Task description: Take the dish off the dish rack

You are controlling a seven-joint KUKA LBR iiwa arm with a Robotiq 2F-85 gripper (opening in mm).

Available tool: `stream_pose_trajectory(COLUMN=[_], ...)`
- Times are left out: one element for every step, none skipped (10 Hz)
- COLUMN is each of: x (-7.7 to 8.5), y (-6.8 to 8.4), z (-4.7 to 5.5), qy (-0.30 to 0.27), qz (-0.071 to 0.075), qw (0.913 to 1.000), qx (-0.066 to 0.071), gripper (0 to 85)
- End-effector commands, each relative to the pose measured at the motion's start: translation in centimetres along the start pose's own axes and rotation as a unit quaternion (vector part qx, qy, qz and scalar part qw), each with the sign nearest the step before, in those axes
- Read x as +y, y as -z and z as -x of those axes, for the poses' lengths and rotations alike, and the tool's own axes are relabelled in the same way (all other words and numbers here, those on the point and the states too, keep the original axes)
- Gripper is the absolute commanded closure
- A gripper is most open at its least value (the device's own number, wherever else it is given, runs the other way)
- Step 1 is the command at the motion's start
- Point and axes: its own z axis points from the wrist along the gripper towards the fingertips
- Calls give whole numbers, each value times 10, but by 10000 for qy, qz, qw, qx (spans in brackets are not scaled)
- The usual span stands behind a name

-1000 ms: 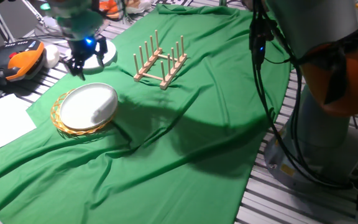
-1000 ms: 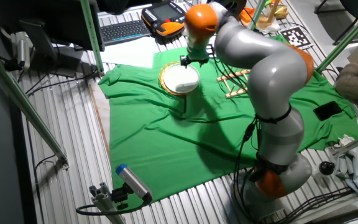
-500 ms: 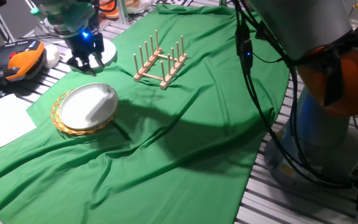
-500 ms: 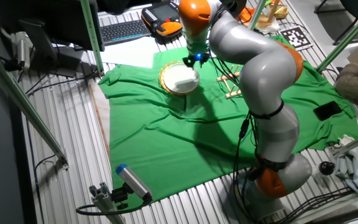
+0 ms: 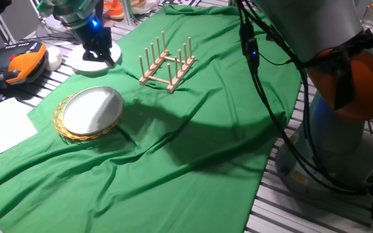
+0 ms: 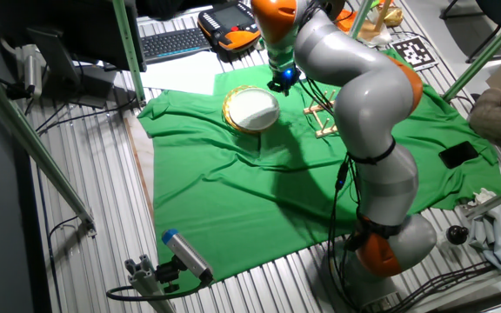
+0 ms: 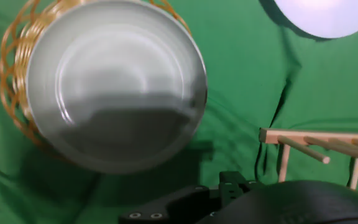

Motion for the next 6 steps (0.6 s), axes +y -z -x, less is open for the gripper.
stream_pose_trajectory(x=[-4, -11, -16, -21, -25, -26], y=[1, 1, 1, 2, 3, 4], z=[0, 1, 0, -2, -4, -3], qy=[173, 135, 117, 137, 106, 51], qz=[-35, 129, 247, 352, 358, 420], qw=[9998, 9998, 9996, 9993, 9993, 9991], qx=[-51, 34, 44, 63, 16, -24], gripper=[850, 850, 850, 850, 850, 850])
